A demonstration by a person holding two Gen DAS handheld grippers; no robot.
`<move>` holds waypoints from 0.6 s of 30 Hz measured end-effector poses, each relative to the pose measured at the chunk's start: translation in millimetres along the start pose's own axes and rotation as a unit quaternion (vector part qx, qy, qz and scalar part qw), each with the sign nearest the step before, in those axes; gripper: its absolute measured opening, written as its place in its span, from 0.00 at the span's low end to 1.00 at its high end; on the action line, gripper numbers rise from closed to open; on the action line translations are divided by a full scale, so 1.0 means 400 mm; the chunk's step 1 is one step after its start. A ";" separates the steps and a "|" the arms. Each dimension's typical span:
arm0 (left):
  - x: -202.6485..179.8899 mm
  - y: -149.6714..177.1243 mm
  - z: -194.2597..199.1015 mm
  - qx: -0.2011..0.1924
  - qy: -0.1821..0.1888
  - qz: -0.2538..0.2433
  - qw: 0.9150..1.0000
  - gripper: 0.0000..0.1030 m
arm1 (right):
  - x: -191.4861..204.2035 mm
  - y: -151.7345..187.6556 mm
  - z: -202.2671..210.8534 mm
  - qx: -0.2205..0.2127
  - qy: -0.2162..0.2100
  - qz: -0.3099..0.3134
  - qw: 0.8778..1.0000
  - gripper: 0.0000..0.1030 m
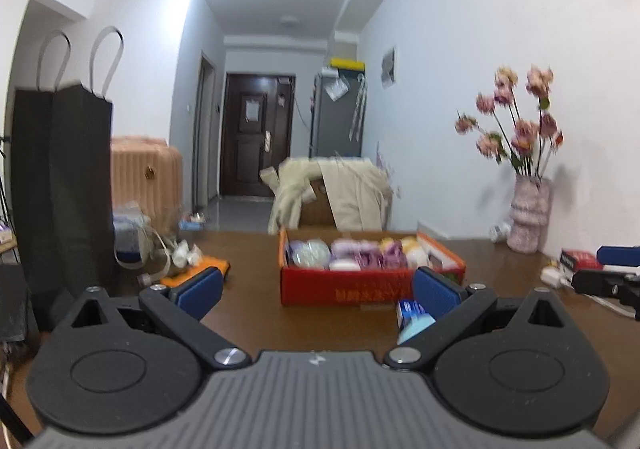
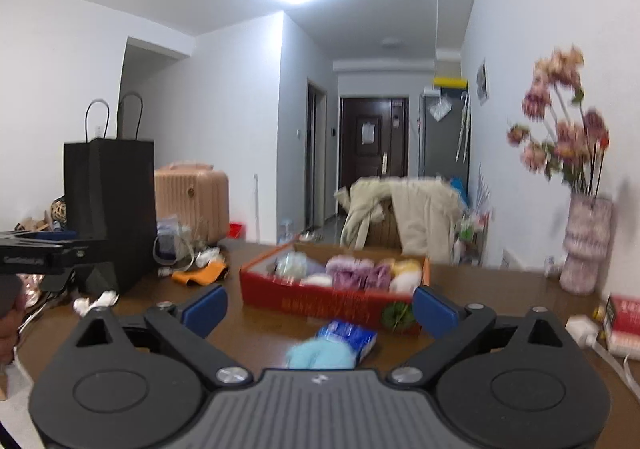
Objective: Organize soft objects
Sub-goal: 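Move both grippers back toward the blue fluffy puff and handkerchief pack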
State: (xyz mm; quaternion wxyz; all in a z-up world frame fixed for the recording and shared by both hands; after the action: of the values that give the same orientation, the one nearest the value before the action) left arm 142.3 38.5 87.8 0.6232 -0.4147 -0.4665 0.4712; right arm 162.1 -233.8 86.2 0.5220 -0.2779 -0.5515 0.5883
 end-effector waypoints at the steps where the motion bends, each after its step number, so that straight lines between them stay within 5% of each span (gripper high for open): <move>1: -0.010 0.015 -0.016 0.013 0.008 0.000 1.000 1.00 | -0.005 0.019 -0.009 0.017 0.000 -0.001 1.000 0.97; 6: -0.037 0.084 -0.101 0.076 0.030 0.005 0.997 1.00 | -0.045 0.090 -0.087 0.083 0.019 -0.013 0.996 0.97; 18: -0.117 0.148 -0.333 0.163 0.094 0.020 0.982 1.00 | -0.140 0.138 -0.309 0.152 0.016 -0.086 0.984 0.84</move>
State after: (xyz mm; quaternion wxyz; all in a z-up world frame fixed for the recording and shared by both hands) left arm 254.1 -4.7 -7.1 0.7139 -0.3593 -0.3149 0.5120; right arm 273.6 -232.7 -8.8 0.6154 -0.1558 -0.4692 0.6139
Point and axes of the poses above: each gripper's, at about its wrist camera, not at the fingertips, and z roughly against the way its jaws point, x to its left, y to its underside, the point moved 6 cm from there along -z, roughly the way its jaws point, and after that the axes turned 14 degrees about -z, right-handed, at the moved point
